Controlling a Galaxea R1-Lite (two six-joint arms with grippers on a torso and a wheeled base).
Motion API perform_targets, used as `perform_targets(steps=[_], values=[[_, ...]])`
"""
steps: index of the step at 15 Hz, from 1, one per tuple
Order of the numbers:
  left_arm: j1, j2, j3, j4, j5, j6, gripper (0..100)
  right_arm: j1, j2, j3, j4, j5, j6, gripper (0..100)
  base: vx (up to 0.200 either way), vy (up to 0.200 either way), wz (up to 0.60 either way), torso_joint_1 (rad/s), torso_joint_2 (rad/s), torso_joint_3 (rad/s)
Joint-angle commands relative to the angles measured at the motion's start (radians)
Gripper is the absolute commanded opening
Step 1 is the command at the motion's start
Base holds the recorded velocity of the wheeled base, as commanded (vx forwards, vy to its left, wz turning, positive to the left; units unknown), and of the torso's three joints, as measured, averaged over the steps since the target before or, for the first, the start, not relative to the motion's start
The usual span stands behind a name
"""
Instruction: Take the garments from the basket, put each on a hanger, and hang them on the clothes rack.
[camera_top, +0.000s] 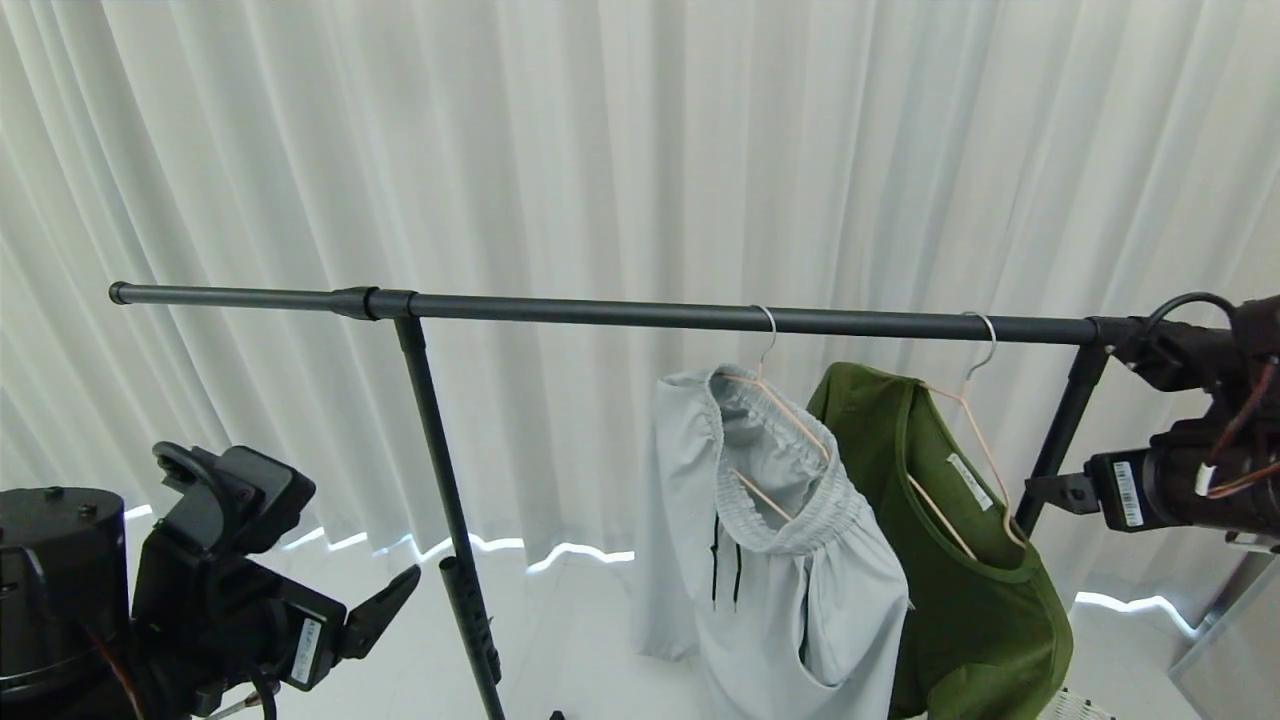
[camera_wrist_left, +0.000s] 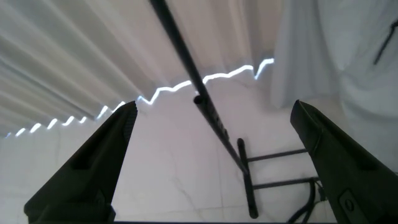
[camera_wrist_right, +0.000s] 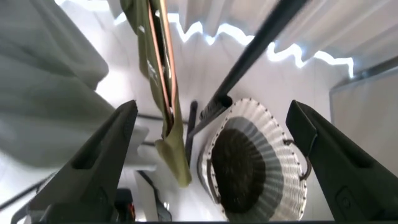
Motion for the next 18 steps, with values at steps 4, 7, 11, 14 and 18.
perform_targets(steps=[4,7,11,14,18], values=[[0.013,-0.063,-0.006,-0.001,0.099,-0.001,100,-0.045,-0.237,0.159,-0.031,-0.002,-0.01,100,0.0,0.0,0.0,0.0,0.0,0.0],[0.03,-0.109,0.017,-0.001,0.142,-0.008,100,-0.075,-0.303,0.209,-0.03,-0.004,-0.013,100,-0.2,0.0,0.0,0.009,0.0,-0.001],[0.092,-0.18,0.059,0.001,0.142,-0.001,100,-0.117,-0.371,0.257,-0.03,-0.004,-0.057,100,-0.2,0.0,0.0,-0.006,0.0,0.005],[0.102,-0.25,0.102,0.001,0.144,0.001,100,-0.157,-0.444,0.294,-0.024,-0.002,-0.097,100,-0.2,0.0,0.0,0.002,0.0,0.002],[0.135,-0.361,0.185,0.004,0.197,0.004,100,-0.19,-0.535,0.366,-0.021,-0.004,-0.103,100,-0.2,0.0,0.0,-0.001,0.0,0.01]])
